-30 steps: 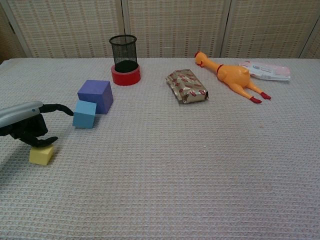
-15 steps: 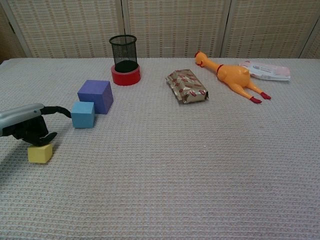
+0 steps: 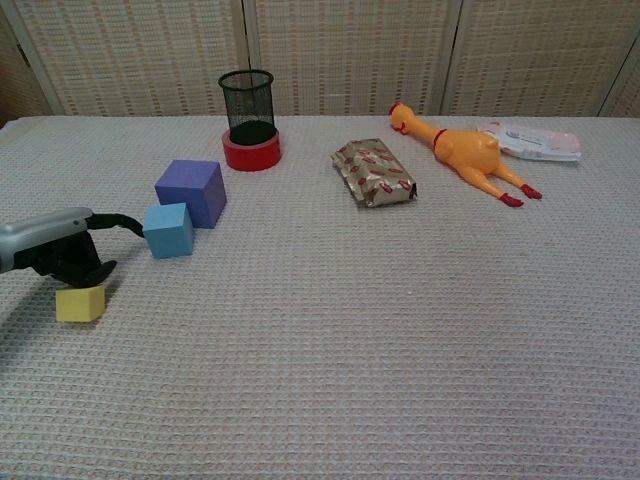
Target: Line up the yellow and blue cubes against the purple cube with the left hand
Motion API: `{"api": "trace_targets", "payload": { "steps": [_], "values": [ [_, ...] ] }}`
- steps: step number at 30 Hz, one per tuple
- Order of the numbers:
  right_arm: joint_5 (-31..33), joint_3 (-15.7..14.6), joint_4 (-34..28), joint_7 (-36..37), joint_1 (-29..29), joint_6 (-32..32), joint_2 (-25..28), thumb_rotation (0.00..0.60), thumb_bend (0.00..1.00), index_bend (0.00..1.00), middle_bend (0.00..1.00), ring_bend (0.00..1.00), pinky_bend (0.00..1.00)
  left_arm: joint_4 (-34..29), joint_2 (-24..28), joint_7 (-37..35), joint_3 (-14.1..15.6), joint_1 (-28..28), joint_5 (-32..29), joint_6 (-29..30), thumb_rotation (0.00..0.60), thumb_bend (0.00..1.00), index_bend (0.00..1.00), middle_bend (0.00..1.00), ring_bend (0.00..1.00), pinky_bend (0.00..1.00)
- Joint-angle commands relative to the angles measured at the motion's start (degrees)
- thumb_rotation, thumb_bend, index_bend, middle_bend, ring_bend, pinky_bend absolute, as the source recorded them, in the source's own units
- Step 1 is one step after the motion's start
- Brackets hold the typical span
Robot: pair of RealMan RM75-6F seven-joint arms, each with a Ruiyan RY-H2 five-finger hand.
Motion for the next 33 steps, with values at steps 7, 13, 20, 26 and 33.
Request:
{"api": "trace_targets", "payload": {
  "steps": [7,13,20,26,33],
  "values": [
    [-0.3,-0.2,-0.3,0.1,-0.1,0.0,0.1,0.6,0.1,0.0,0.0,0.0,0.0,-3.0,2.0,1.6,0.7,1.8,1.0,3.6,0.6,0.4,0.19,1.0,1.0,1.0],
    [-0.7,-0.4,-0.5,0.2,-0.1,0.1,0.4,0.6,0.1,0.0,0.0,0.0,0.0,-7.9,3.9,4.1,1.9,3.8,3.0,8.2,0.6,0.39,0.22,1.0,1.0,1.0],
    [-1.2,-0.6,-0.8,0.4,-0.4,0.5,0.7,0.6,0.1,0.0,0.0,0.0,0.0,-12.0,4.8,6.8,2.5,4.7,4.5,10.9,0.6,0.39,0.28,1.0,1.0,1.0],
    [-1.3,-0.7,-0.9,0.5,-0.4,0.5,0.8,0.6,0.1,0.0,0.0,0.0,0.0,-13.8,4.7,6.3,3.7,3.8,6.2,9.4,0.6,0.39,0.29,1.0,1.0,1.0],
    [-1.0,-0.4,-0.8,0.9,-0.6,0.9,1.0,0.6,0.1,0.0,0.0,0.0,0.0,-12.5,4.1,4.4,3.7,2.1,5.4,5.7,0.6,0.39,0.23,1.0,1.0,1.0]
  ]
}}
